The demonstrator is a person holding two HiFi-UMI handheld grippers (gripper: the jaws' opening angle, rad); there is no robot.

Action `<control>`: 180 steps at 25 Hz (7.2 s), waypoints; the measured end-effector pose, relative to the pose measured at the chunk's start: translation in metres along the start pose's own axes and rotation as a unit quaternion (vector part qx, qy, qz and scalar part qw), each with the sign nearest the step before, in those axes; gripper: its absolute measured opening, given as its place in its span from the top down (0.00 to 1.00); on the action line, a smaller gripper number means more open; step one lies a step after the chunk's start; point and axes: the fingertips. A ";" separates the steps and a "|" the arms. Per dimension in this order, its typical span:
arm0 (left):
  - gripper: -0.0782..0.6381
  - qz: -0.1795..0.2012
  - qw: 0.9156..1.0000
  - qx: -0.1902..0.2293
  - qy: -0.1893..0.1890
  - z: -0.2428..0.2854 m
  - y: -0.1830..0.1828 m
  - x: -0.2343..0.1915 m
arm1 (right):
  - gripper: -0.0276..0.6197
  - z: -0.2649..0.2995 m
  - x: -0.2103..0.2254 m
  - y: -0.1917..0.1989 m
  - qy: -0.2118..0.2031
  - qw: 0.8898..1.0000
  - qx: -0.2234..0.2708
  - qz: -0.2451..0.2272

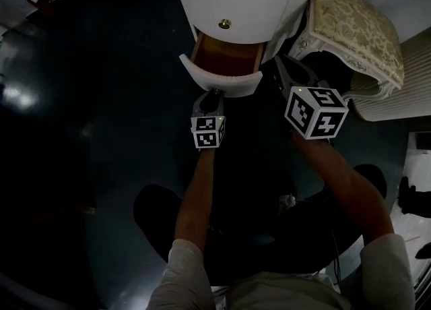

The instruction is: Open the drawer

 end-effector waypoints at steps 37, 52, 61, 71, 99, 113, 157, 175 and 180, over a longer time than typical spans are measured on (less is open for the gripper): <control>0.74 -0.006 1.000 -0.026 -0.013 -0.056 0.032 0.014 | 0.93 -0.023 -0.127 0.060 -0.141 0.975 -0.034 -0.168; 0.74 -0.002 0.999 -0.040 -0.015 -0.079 0.047 0.022 | 0.93 -0.022 -0.159 0.065 -0.182 0.966 -0.035 -0.178; 0.74 0.000 0.999 -0.035 -0.016 -0.093 0.054 0.026 | 0.93 -0.007 -0.151 0.077 -0.161 0.974 -0.066 -0.143; 0.74 0.000 0.998 -0.055 -0.019 -0.101 0.054 0.029 | 0.93 0.030 -0.087 0.050 -0.084 0.993 -0.080 -0.021; 0.73 0.092 0.987 -0.110 -0.071 -0.225 -0.125 -0.088 | 0.93 0.060 -0.112 0.029 -0.178 0.977 -0.103 0.065; 0.73 0.020 0.990 -0.139 -0.030 -0.280 -0.261 0.010 | 0.93 -0.092 -0.055 -0.018 -0.109 0.979 -0.171 0.013; 0.74 -0.006 0.995 -0.099 0.005 -0.483 -0.496 0.300 | 0.93 -0.447 -0.137 -0.247 -0.006 0.984 -0.170 -0.061; 0.85 -0.001 0.996 -0.094 -0.004 -0.518 -0.490 0.308 | 0.93 -0.464 -0.167 -0.256 -0.053 0.986 -0.157 -0.032; 0.88 0.003 0.997 -0.083 -0.003 -0.522 -0.494 0.312 | 0.93 -0.469 -0.170 -0.254 -0.057 0.985 -0.160 -0.031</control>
Point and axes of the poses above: the fingertips, and each gripper's own axes: z forward along the fingers, x to its right, y out of its underside, and after that the axes turned 10 degrees about y, right-handed
